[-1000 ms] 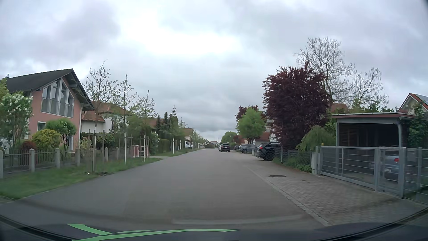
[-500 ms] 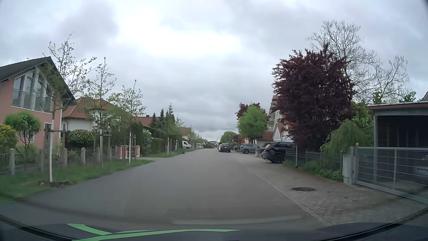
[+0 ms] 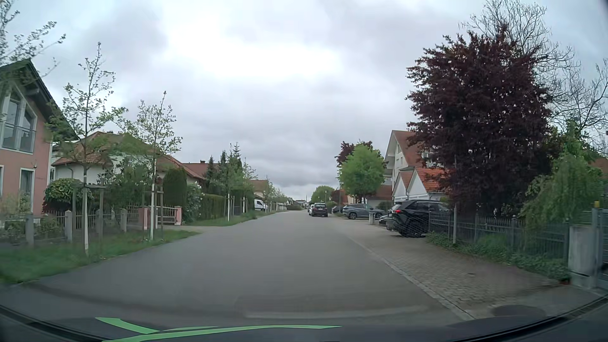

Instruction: Follow the waypoints while adhering to traffic rules and regulations

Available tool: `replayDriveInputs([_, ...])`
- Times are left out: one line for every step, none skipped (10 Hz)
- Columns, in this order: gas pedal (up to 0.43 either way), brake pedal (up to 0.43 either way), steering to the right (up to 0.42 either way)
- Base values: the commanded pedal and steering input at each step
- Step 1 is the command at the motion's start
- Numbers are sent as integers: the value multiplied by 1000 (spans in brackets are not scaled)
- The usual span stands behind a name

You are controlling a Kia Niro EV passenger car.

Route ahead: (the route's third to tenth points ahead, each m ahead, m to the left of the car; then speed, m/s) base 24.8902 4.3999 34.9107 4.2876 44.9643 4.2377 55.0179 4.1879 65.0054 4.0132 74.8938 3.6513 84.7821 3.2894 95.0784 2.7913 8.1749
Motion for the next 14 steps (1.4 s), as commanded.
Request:
replayDriveInputs([177,0,7])
replayDriveInputs([157,0,6])
replayDriveInputs([138,0,6])
replayDriveInputs([138,0,6])
replayDriveInputs([138,0,5])
replayDriveInputs([118,0,5])
replayDriveInputs([110,0,5])
replayDriveInputs([110,0,5])
replayDriveInputs([110,0,3])
replayDriveInputs([98,0,1])
replayDriveInputs([87,0,-1])
replayDriveInputs([79,0,-2])
replayDriveInputs([79,0,-5])
replayDriveInputs([79,0,-6])
